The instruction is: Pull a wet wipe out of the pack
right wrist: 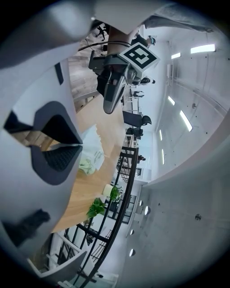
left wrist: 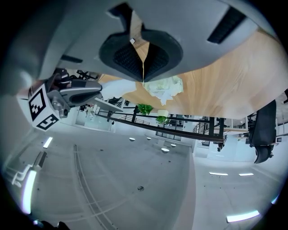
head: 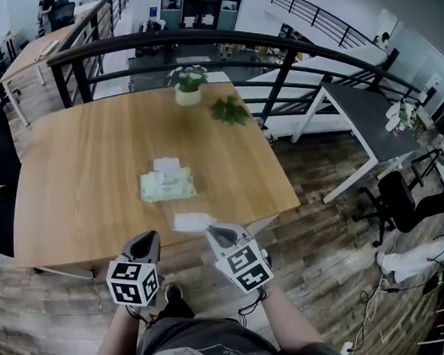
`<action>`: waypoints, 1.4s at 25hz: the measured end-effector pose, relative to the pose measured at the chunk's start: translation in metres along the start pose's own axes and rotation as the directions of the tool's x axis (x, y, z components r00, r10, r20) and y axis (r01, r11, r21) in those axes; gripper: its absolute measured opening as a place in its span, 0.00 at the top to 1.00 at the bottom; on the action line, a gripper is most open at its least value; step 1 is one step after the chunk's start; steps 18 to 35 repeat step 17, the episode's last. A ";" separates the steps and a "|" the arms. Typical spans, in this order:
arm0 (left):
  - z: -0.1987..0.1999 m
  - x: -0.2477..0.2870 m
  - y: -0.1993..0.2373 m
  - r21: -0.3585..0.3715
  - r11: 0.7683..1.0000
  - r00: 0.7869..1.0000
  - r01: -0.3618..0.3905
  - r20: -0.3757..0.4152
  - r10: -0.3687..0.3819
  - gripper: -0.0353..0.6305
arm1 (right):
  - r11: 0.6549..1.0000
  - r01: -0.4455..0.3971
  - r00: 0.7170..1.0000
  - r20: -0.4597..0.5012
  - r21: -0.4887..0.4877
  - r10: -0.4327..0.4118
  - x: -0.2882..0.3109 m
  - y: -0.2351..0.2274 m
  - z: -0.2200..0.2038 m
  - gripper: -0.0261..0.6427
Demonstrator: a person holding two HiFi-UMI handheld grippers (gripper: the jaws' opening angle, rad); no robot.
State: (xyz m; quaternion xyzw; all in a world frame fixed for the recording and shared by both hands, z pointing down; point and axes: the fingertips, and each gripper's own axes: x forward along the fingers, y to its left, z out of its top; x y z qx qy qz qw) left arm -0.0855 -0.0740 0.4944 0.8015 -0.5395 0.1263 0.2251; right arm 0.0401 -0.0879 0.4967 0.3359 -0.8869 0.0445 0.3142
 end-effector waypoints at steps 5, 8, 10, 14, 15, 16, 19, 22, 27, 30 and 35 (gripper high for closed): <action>-0.015 -0.017 -0.030 0.020 1.000 1.000 0.010 0.004 -0.010 0.92 | 1.000 -0.021 1.000 -0.012 -0.007 0.021 -0.023 0.015 -0.024 0.92; -0.027 -0.023 -0.043 0.016 1.000 1.000 0.020 -0.001 -0.020 0.92 | 1.000 -0.024 0.999 -0.025 -0.001 0.024 -0.030 0.023 -0.042 0.92; -0.036 -0.027 -0.048 0.013 1.000 1.000 0.020 -0.012 -0.020 0.92 | 1.000 -0.028 0.999 -0.026 0.003 0.029 -0.034 0.031 -0.049 0.92; -0.048 -0.038 -0.062 0.065 0.998 0.999 0.015 -0.031 -0.013 0.92 | 0.999 -0.036 0.999 -0.023 0.004 0.036 -0.047 0.043 -0.057 0.92; -0.049 -0.040 -0.066 0.076 0.997 0.999 0.016 -0.030 -0.013 0.92 | 0.999 -0.035 0.999 -0.022 0.005 0.035 -0.050 0.045 -0.059 0.92; -0.049 -0.042 -0.069 0.084 0.996 0.999 0.017 -0.028 -0.015 0.92 | 0.999 -0.032 0.999 -0.019 0.005 0.032 -0.054 0.045 -0.059 0.92; -0.049 -0.044 -0.073 0.091 0.996 1.000 0.019 -0.026 -0.017 0.92 | 1.000 -0.029 0.999 -0.017 0.006 0.030 -0.058 0.046 -0.060 0.92; -0.049 -0.044 -0.073 0.091 0.996 1.000 0.019 -0.026 -0.017 0.92 | 1.000 -0.029 0.999 -0.017 0.006 0.030 -0.058 0.046 -0.060 0.92; -0.049 -0.044 -0.073 0.091 0.996 1.000 0.019 -0.026 -0.017 0.92 | 1.000 -0.029 0.999 -0.017 0.006 0.030 -0.058 0.046 -0.060 0.92; -0.049 -0.044 -0.073 0.091 0.996 1.000 0.019 -0.026 -0.017 0.92 | 1.000 -0.029 0.999 -0.017 0.006 0.030 -0.058 0.046 -0.060 0.92; -0.049 -0.044 -0.073 0.091 0.996 1.000 0.019 -0.026 -0.017 0.92 | 1.000 -0.029 0.999 -0.017 0.006 0.030 -0.058 0.046 -0.060 0.92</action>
